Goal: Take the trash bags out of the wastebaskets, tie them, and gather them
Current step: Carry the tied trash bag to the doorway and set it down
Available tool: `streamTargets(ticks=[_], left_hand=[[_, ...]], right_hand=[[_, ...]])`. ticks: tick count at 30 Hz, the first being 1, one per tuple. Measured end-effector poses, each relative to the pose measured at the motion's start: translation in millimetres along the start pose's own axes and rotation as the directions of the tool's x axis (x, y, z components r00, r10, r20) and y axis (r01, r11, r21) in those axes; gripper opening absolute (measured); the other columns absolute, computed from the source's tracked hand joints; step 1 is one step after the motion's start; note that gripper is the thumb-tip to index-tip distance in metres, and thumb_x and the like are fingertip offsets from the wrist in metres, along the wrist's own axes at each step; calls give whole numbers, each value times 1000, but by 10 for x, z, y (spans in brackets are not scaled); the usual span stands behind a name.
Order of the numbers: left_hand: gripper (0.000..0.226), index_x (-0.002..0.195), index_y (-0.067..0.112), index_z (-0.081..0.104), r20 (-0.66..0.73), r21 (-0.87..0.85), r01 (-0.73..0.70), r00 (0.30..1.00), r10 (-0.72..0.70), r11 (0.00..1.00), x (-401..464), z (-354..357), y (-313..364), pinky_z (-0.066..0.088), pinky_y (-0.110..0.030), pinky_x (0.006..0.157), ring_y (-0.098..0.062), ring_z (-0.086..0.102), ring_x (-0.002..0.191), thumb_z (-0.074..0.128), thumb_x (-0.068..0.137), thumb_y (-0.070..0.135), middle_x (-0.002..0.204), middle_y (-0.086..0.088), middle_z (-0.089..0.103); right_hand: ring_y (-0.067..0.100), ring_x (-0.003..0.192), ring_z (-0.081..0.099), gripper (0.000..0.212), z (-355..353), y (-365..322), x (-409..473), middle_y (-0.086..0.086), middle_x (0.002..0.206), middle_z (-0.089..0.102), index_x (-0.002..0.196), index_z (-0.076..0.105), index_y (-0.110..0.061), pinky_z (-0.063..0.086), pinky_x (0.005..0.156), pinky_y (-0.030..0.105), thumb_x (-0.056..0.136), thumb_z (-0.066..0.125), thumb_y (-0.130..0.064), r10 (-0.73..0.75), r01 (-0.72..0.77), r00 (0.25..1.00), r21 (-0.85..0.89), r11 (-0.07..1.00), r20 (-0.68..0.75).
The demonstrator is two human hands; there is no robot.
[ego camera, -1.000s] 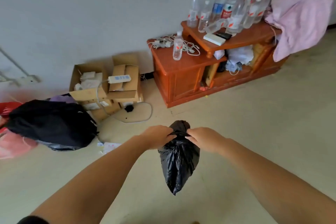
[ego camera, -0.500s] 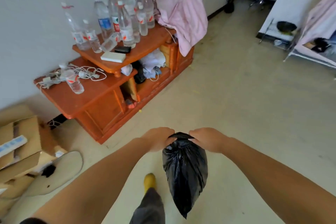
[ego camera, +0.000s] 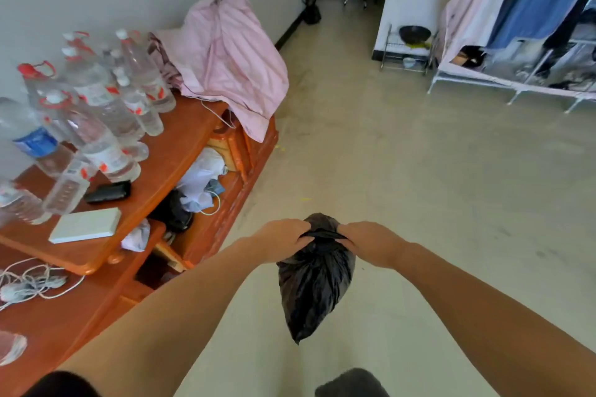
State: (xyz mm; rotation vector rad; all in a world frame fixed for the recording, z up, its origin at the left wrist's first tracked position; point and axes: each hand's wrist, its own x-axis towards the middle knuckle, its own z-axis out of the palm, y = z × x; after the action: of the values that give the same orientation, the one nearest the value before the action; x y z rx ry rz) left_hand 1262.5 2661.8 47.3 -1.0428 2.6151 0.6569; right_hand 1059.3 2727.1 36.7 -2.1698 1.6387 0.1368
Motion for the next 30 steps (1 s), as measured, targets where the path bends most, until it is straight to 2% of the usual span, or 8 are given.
streamTargets(ticks=[6,10,19,21,23,26,30], left_hand=[[28,106,11,54,-14,53,-16,1000,17,998,1266,-677,-412,44,-36,84,-27,56,99,34,102,30,107,-8,59],[32,109,8,54,-57,75,16,998,-12,997,2098,-1195,-581,38,-31,81,-26,55,103,33,102,32,111,-9,58],[30,105,7,53,-67,44,28,997,-25,999,3887,-2247,-911,34,-29,73,-27,55,95,33,102,30,104,-10,58],[29,100,8,51,-70,48,25,997,-22,999,4312,-2444,-1036,35,-30,73,-24,52,88,33,102,30,97,-7,55],[27,96,10,50,-85,59,11,996,-6,998,4765,-2653,-1201,34,-29,71,-19,47,82,33,102,31,90,-2,50],[29,100,9,52,-91,70,-13,996,19,997,5471,-3011,-1527,33,-27,70,-17,45,81,33,101,31,92,-5,53],[27,93,11,51,-49,104,-65,996,70,992,6392,-3614,-1971,35,-29,69,-21,50,82,35,101,32,93,-9,56]], right_hand=[[29,92,58,30,-519,899,978,11,102,62,111,52,-12,47,78,40,102,30,-31,-4,5,1000,28,1000,-23],[26,84,54,32,-1062,1564,1613,13,100,61,105,52,-9,37,69,33,103,29,-31,-56,56,998,-12,998,-9],[30,91,56,32,-2159,2910,2797,13,101,61,106,52,-8,42,76,38,103,28,-30,-66,66,998,-55,996,8],[30,91,56,32,-2342,3222,3120,13,101,61,105,51,-9,43,78,40,103,28,-31,-55,56,998,-62,996,8],[28,89,55,31,-2528,3543,3493,12,100,60,104,51,-10,42,76,38,103,28,-31,-32,33,999,-67,997,8],[24,84,52,30,-2813,3999,4104,10,101,61,103,52,-11,40,73,34,103,29,-31,-11,9,1000,-51,999,-20],[27,93,56,31,-3260,4522,4845,10,103,61,107,52,-10,37,72,31,103,29,-30,30,-30,999,-16,999,-39]])
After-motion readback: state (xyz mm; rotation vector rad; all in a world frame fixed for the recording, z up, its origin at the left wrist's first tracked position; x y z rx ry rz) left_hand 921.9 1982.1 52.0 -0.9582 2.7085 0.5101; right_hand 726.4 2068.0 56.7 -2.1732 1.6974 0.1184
